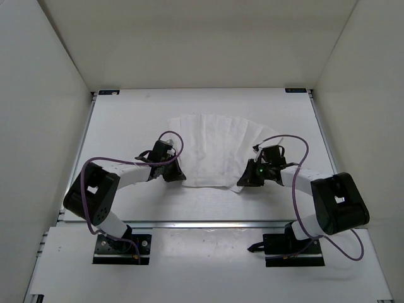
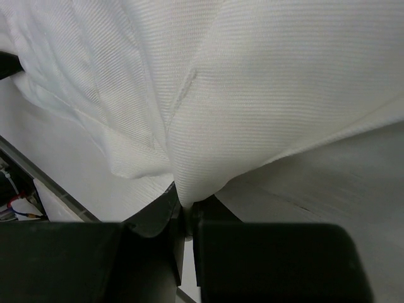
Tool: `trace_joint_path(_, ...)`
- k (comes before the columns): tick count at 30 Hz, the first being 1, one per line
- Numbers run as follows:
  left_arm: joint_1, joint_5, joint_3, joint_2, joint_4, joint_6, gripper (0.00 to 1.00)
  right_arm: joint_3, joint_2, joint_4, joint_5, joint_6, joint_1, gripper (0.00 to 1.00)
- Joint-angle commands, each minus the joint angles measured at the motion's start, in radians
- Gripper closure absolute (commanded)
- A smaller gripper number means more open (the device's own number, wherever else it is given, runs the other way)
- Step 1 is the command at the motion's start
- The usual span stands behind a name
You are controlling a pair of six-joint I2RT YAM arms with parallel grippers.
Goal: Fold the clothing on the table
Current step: Fold the skirt
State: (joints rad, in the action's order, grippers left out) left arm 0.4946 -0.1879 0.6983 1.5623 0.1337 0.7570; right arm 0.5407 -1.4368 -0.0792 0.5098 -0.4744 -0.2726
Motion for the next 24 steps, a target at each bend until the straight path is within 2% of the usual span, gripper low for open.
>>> trace_joint_path(1,-0.004,-0.024,-0.003,0.005,-0.012,-0.008,1.0,0.047,0.007,0.006,-0.008,0.011,0.015,1.0)
trace_joint_path(5,-0.004,-0.03,0.027,-0.005,0.041,-0.038,1.0,0.071,0.015,-0.034,0.013,0.036,0.041,0.99)
trace_joint_path(8,0.001,0.001,0.059,-0.05,0.195,-0.091,1.0,0.067,0.048,-0.115,0.01,0.074,0.043,1.0)
trace_joint_path(10,0.044,0.066,0.07,-0.087,0.278,-0.139,1.0,0.051,0.1,-0.17,-0.019,0.091,0.032,1.0)
trace_joint_path(12,0.058,0.099,0.043,-0.125,0.342,-0.177,1.0,0.016,0.137,-0.206,-0.028,0.105,0.016,1.0)
trace_joint_path(15,0.0,0.029,-0.029,-0.191,0.31,-0.173,1.0,0.001,0.177,-0.199,-0.001,0.108,0.033,1.0)
trace_joint_path(17,-0.066,-0.018,-0.002,-0.185,0.256,-0.173,1.0,0.05,0.167,-0.192,0.013,0.109,0.053,1.0)
trace_joint_path(19,-0.097,-0.03,0.096,-0.133,0.244,-0.208,1.0,0.189,0.121,-0.201,0.027,0.143,0.078,1.0)
trace_joint_path(20,-0.109,-0.041,0.192,-0.107,0.233,-0.223,1.0,0.243,0.083,-0.214,0.032,0.157,0.099,1.0)
trace_joint_path(22,-0.126,-0.048,0.375,0.006,0.245,-0.301,1.0,0.487,0.009,-0.258,0.041,0.21,0.128,1.0)
trace_joint_path(24,-0.12,0.042,0.678,0.086,0.338,-0.37,1.0,0.69,-0.065,-0.336,0.048,0.247,0.153,1.0)
